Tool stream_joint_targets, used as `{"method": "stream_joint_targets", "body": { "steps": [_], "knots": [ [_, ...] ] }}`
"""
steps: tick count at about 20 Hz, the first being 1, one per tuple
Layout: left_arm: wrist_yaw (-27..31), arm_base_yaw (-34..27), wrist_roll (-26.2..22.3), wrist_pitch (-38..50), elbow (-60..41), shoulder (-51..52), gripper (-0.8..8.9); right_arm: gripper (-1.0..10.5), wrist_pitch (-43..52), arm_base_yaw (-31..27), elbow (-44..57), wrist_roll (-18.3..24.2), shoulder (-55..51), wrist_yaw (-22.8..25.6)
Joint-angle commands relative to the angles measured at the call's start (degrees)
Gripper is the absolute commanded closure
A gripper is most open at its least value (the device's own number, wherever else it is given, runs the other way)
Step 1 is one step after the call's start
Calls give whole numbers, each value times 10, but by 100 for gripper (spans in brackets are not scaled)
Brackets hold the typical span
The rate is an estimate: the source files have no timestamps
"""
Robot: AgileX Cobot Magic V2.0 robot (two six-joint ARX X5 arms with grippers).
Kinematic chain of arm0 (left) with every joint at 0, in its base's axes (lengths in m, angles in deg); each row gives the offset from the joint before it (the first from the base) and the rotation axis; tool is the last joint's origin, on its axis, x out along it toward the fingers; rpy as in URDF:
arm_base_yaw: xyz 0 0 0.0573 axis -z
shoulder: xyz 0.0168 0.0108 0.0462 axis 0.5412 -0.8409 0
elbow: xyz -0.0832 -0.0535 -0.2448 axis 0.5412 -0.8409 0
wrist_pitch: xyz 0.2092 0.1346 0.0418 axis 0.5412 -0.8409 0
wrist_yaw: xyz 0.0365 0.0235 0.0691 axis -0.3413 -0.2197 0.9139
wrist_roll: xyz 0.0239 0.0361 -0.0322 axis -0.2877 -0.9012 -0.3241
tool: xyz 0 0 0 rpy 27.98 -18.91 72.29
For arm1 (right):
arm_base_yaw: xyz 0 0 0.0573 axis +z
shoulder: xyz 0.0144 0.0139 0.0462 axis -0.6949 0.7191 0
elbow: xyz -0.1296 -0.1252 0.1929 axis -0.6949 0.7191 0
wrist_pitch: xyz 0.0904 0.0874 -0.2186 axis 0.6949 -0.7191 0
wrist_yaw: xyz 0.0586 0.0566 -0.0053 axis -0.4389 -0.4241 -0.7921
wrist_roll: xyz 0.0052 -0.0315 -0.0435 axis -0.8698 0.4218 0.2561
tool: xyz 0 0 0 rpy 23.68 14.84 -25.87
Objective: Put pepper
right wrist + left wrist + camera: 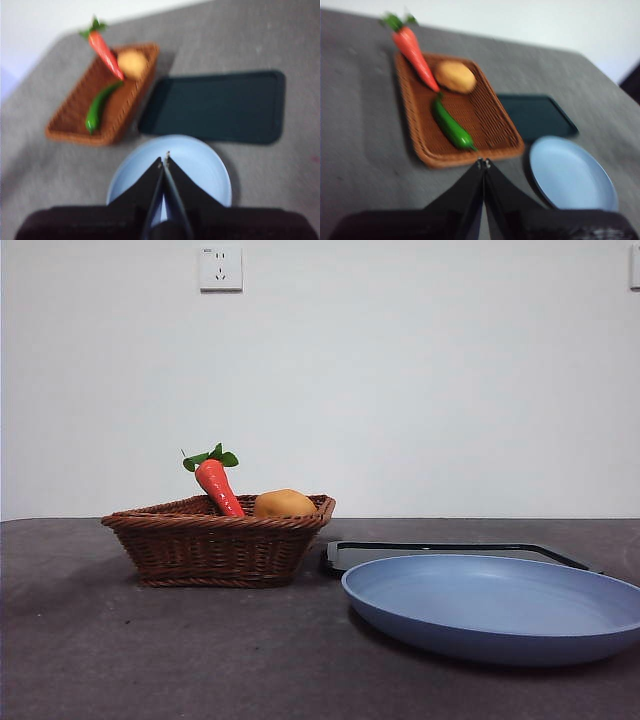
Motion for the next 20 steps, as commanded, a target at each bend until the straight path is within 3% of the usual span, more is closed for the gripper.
{"method": "stream_joint_targets", "body": {
  "steps": [1,6,10,11,14,20],
  "knots": [
    [-26,-1,-63,-58,47,-39,807,941,-82,1,-53,81,33,2],
    [-29,0,-122,-156,108,-91,807,941,-210,1,-98,144,76,23],
    [-29,0,-122,-166,112,-94,797,925,-231,1,-98,158,87,47],
    [-29,0,-122,-167,112,-94,745,891,-228,1,-98,158,87,47],
    [-26,0,-120,-167,112,-94,449,668,-226,1,-98,151,88,44],
    [-29,0,-120,-167,112,-94,445,648,-205,1,-98,144,128,44]
  ]
}}
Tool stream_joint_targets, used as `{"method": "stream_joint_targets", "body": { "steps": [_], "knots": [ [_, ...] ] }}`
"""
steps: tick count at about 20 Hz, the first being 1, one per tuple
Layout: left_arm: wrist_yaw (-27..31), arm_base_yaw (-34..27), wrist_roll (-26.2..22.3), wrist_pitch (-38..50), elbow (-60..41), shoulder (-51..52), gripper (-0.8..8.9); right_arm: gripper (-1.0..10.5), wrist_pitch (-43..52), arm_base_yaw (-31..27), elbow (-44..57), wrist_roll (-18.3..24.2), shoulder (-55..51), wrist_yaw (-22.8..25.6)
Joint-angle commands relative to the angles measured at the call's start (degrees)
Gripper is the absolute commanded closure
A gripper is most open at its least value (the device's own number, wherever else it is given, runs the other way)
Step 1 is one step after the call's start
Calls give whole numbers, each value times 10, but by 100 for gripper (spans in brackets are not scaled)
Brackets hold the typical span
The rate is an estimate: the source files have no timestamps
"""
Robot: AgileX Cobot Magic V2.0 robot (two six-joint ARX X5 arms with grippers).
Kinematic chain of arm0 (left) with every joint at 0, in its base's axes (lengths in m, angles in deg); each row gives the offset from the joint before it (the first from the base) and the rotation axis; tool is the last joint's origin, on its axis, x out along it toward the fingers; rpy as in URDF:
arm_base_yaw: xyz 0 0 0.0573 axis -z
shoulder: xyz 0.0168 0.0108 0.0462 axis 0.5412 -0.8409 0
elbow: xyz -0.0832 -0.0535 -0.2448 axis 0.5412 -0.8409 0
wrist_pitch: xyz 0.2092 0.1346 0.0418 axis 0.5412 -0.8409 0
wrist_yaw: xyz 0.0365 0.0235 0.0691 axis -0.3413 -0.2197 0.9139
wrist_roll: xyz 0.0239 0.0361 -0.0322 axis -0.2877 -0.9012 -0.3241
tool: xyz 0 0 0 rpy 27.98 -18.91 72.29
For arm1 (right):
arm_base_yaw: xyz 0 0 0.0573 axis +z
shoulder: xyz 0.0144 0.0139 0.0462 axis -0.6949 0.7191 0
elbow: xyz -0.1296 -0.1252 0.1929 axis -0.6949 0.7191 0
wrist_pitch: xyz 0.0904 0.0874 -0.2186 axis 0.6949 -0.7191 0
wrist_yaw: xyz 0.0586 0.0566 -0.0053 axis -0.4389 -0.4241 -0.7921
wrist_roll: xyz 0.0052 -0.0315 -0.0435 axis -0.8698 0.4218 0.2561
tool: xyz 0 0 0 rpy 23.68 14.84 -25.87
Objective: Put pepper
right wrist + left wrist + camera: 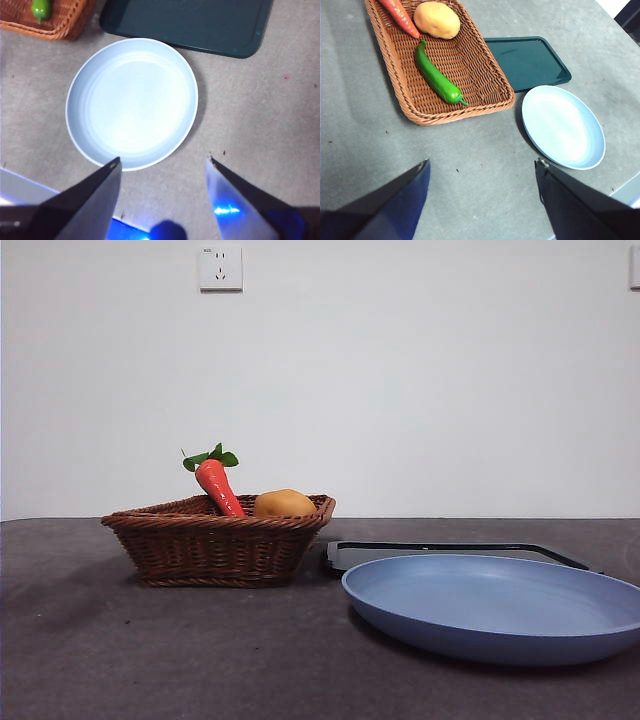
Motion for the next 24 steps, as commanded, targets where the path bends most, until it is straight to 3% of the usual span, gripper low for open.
{"method": "stream_joint_targets", "body": {
  "steps": [1,14,24],
  "knots": [
    [-3,0,-6,3,8,-3,445,648,28,1,-9,-9,30,-1],
    [-3,0,-6,3,8,-3,445,650,180,21,-9,-12,357,1],
    [-3,0,-6,3,8,-3,445,717,232,29,-9,-8,469,-1]
  ]
}}
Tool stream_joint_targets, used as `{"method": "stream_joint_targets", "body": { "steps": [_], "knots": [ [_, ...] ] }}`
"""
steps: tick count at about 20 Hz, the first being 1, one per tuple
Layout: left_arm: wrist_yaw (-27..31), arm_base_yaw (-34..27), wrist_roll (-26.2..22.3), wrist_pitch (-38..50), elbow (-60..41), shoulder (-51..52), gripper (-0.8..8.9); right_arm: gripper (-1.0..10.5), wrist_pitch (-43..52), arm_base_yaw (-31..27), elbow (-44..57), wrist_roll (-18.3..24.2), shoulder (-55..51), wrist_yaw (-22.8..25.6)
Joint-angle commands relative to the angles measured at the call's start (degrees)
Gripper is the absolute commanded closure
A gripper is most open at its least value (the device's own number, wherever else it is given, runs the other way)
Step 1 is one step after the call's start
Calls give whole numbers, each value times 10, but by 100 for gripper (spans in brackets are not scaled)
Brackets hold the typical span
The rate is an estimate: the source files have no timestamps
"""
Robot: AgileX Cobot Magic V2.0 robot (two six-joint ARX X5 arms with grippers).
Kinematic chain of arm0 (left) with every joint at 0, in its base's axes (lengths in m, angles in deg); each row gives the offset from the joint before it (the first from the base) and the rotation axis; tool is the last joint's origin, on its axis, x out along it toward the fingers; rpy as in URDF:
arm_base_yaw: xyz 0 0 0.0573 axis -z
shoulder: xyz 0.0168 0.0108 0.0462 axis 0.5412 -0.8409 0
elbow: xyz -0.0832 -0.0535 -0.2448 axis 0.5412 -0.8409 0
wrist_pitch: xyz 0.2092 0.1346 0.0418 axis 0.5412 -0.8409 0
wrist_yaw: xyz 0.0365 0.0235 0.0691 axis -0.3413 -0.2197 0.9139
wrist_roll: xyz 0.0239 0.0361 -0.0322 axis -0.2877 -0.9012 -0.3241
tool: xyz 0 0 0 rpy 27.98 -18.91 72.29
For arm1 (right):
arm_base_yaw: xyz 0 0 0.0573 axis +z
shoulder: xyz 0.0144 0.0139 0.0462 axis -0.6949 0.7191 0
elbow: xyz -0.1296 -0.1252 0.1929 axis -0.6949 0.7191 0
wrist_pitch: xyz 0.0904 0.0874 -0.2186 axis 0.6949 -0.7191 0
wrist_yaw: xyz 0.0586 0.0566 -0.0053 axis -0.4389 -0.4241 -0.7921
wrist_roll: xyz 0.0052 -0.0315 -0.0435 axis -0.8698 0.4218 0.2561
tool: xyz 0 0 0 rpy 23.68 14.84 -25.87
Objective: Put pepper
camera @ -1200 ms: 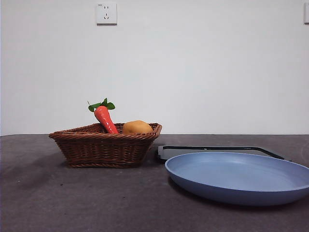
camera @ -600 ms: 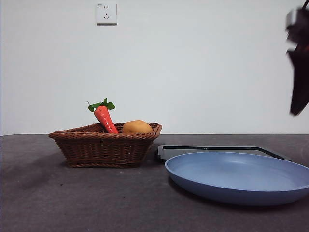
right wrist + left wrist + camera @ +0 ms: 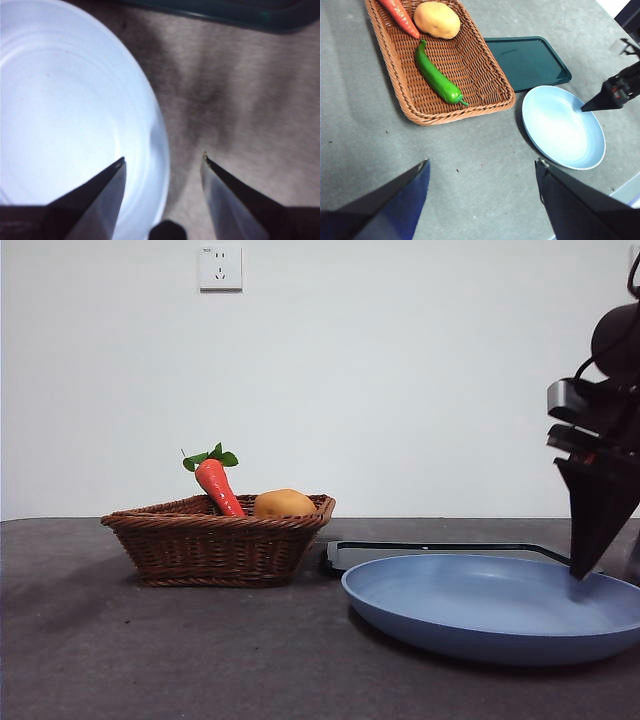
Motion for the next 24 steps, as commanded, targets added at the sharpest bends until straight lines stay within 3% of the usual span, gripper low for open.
{"method": "stream_joint_targets", "body": {
  "steps": [1,5,11,14,19,24],
  "knots": [
    [-3,0,-6,3,8,-3,445,751,4,6,-9,1,23,-1],
    [-3,0,-6,3,8,-3,445,940,4,8,-9,-3,28,-1],
    [2,8,-1,7,9,-12,452,943,-10,7,-9,-24,14,-1],
    [16,37,19,29,14,-46,452,943,-28,1,-9,-32,-46,-1],
    [133,127,64,80,70,-154,452,943,-61,-21,-10,-39,-190,1],
    [257,220,85,80,198,-346,452,943,-82,-49,-11,-49,-298,3]
  ]
}}
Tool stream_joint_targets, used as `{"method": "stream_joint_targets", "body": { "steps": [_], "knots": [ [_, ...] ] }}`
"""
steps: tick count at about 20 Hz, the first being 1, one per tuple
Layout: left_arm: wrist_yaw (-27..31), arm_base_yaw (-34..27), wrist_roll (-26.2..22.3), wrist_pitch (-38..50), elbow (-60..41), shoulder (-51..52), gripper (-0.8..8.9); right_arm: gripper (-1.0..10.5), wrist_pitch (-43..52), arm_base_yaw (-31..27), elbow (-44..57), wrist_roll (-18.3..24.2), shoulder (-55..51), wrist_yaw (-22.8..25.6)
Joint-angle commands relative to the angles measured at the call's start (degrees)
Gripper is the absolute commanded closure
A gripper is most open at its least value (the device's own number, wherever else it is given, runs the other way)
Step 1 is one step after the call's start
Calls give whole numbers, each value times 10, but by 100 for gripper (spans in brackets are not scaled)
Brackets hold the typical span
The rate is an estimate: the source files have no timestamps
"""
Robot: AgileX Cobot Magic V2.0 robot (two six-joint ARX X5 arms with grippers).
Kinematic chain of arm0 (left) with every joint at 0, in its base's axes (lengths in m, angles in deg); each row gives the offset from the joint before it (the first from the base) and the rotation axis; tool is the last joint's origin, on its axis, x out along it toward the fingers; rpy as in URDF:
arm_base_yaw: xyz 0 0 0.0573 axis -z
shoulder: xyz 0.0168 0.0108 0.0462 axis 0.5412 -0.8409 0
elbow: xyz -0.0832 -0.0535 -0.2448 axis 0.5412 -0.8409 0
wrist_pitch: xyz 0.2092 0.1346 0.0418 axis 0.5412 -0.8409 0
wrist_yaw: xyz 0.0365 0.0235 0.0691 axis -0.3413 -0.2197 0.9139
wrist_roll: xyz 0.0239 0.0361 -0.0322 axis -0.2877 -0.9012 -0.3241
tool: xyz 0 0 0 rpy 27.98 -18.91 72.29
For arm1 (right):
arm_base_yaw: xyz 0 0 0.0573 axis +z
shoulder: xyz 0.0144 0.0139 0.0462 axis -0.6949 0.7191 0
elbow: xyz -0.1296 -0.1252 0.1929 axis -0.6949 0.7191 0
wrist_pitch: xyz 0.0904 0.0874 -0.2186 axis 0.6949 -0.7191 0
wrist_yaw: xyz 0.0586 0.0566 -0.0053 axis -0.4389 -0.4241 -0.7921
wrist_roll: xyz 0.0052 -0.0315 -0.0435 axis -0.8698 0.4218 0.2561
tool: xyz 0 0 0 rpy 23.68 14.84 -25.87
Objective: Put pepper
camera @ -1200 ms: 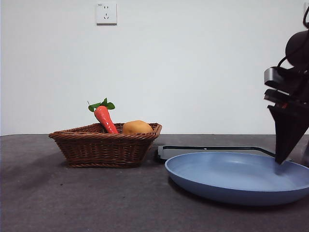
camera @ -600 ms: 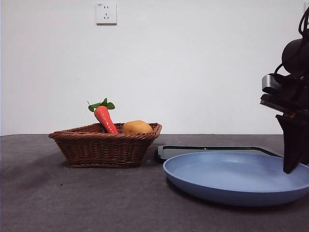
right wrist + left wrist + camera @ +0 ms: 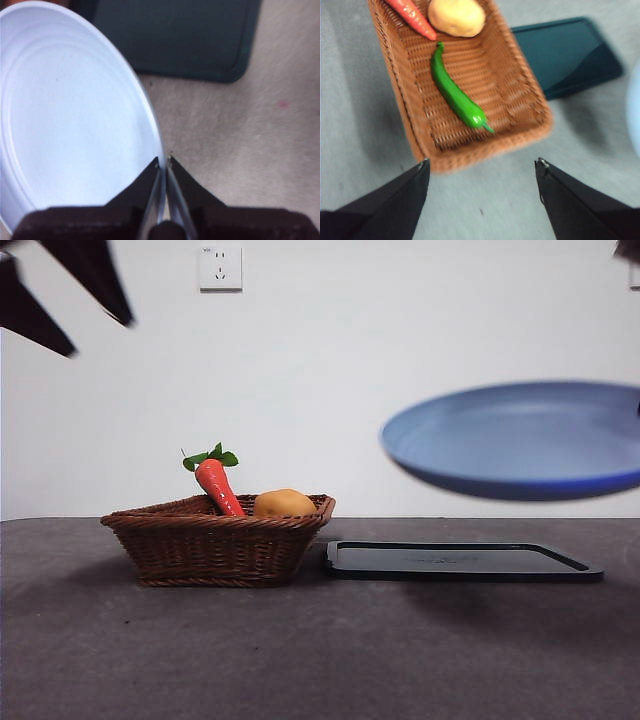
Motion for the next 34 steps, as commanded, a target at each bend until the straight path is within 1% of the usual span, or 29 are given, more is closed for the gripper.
{"method": "stream_joint_targets", "body": {
  "steps": [1,6,9,11,14,19,24,27,30,34],
  "knots": [
    [45,34,13,4,67,-95,452,943,-5,-10,-11,-10,-25,-2],
    [130,76,17,-31,209,-286,452,943,-24,-24,-14,-10,-68,-2],
    [143,83,34,-44,263,-367,452,943,-31,-24,-14,-9,-74,-2],
    [144,85,44,-36,272,-397,452,943,-34,-24,-14,-9,-74,-3],
    [145,84,60,-28,272,-431,452,943,-34,-24,-14,-9,-74,-4],
    [145,87,72,-5,272,-475,452,943,-35,-24,-14,-7,-74,-5],
    [150,88,76,3,272,-502,452,943,-35,-24,-14,-4,-74,-5],
    [161,91,76,8,272,-503,458,943,-35,-24,-14,-1,-74,-5],
    [160,92,76,6,272,-503,568,943,-35,-24,-14,2,-74,-5],
    [155,92,92,2,272,-503,666,943,-34,-24,-14,2,-74,-5]
  ]
}}
